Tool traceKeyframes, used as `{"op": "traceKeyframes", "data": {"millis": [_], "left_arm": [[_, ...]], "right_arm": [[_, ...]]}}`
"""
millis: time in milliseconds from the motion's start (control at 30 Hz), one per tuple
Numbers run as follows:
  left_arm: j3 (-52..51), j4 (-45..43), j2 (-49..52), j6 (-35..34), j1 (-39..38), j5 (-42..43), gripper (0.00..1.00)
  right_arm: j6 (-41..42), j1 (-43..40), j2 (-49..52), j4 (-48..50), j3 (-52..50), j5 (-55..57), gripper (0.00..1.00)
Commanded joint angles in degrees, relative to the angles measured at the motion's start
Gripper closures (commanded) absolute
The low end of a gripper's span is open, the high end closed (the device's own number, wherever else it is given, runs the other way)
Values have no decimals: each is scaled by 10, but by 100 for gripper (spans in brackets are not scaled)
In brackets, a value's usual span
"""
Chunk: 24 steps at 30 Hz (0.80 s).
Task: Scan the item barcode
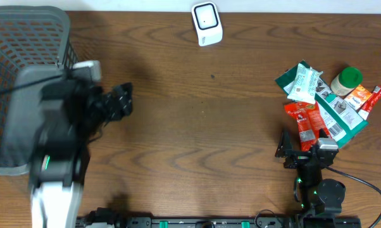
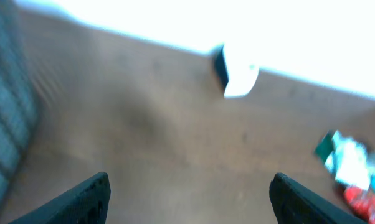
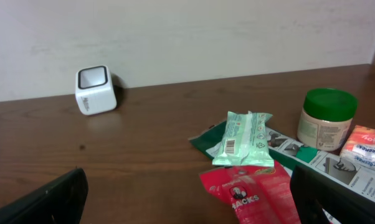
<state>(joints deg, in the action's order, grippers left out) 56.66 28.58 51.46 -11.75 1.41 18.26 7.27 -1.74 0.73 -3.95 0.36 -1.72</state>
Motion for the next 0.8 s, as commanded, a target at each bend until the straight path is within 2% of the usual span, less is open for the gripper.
{"op": "traceKeyframes", "data": {"millis": [0,133,233,400,633,767], "left_arm": [[6,15,-117,6,3,-57,18],[1,40,-224,6,3,-75,18],[-3,108,-318,6,3,-75,18],[-16,178,-417,6,3,-85,18],[-80,180,-502,5,2,-85,18],[-131,123,-513,5,1,-85,18]], "right_arm": [[9,-2,-3,-3,0,2,1],[9,-2,-3,-3,0,2,1],[9,-2,-3,-3,0,2,1],[9,-2,-3,-3,0,2,1],[8,-2,-3,-3,0,2,1],[9,-2,-3,-3,0,2,1]]}}
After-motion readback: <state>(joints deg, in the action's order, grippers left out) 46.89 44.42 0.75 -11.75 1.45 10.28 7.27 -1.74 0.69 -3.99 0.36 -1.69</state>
